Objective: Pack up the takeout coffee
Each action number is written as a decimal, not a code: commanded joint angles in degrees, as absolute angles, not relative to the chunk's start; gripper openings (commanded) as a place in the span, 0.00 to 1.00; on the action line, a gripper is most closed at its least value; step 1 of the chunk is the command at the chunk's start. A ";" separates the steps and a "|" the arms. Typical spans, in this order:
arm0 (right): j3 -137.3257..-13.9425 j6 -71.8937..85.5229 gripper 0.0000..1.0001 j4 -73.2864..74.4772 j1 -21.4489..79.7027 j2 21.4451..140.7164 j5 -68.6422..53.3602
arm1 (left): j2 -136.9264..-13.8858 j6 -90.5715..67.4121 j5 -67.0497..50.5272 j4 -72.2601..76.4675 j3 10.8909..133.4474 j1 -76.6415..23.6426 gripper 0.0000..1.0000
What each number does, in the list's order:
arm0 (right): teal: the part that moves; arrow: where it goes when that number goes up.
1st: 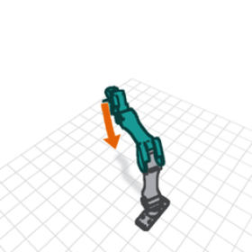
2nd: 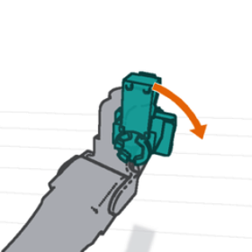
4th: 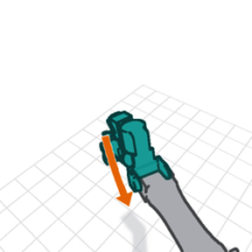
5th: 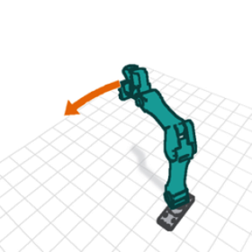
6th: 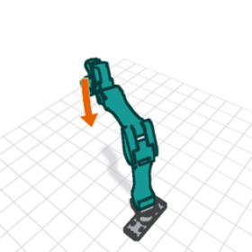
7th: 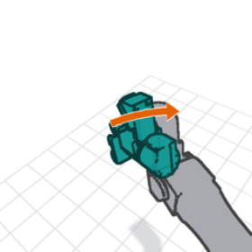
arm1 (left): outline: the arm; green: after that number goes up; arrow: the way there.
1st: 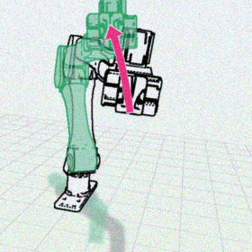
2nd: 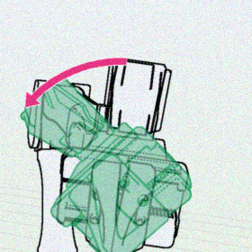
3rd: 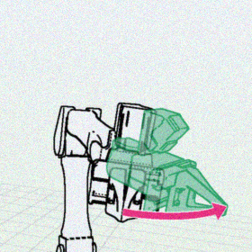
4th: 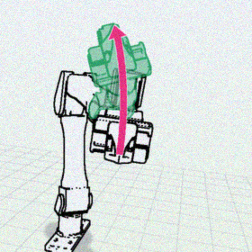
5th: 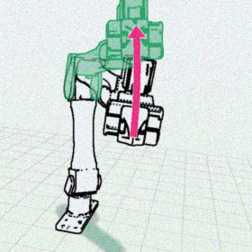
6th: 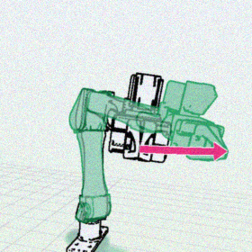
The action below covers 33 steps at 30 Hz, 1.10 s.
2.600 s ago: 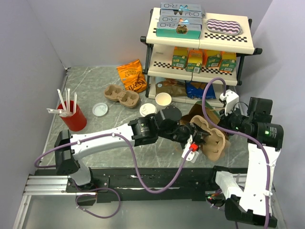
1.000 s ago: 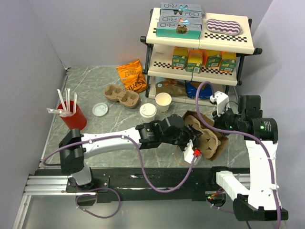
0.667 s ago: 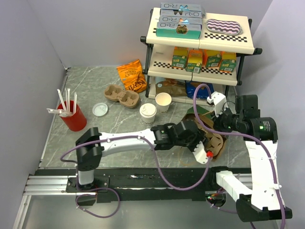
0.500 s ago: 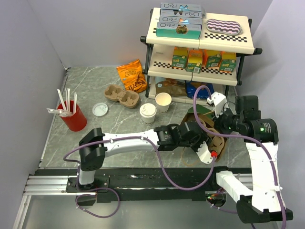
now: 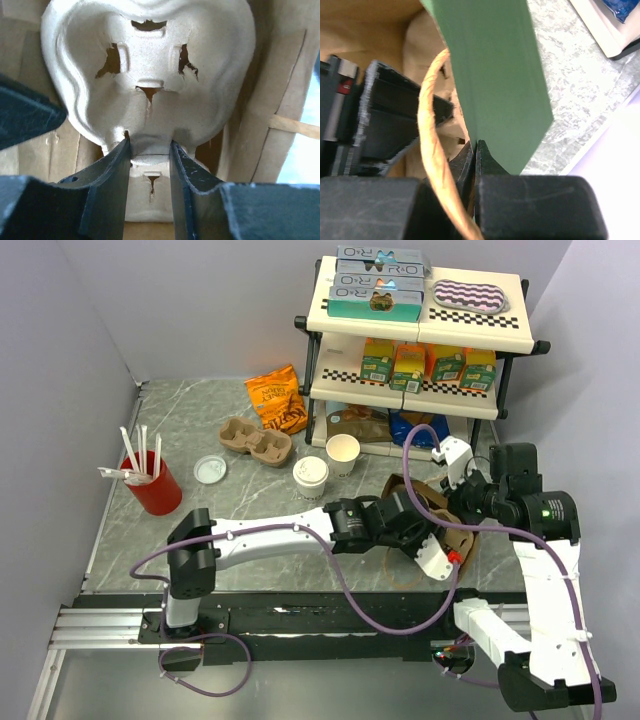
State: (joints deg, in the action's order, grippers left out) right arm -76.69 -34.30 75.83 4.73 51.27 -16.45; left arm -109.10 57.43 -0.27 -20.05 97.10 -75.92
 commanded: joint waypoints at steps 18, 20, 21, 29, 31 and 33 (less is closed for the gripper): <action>-76.99 -33.49 0.00 84.02 5.45 50.36 -17.14 | -106.52 64.86 7.21 -11.34 94.39 -76.29 0.01; -77.08 -33.84 0.00 84.28 5.62 50.36 -17.05 | -107.84 65.13 7.12 -12.39 95.62 -76.20 0.01; -76.99 -33.92 0.00 84.37 5.80 50.27 -16.88 | -108.28 64.78 6.34 -13.44 96.41 -76.20 0.01; -74.88 -34.28 0.00 82.00 6.42 49.57 -12.92 | -99.59 57.93 -20.63 -22.42 95.37 -68.49 0.01; -75.06 -34.54 0.00 81.83 6.94 49.92 -12.75 | -98.00 56.69 -20.22 -20.22 91.78 -68.47 0.01; -75.50 -34.72 0.00 81.22 7.29 50.27 -12.48 | -99.57 58.71 -19.60 -23.37 93.50 -68.82 0.01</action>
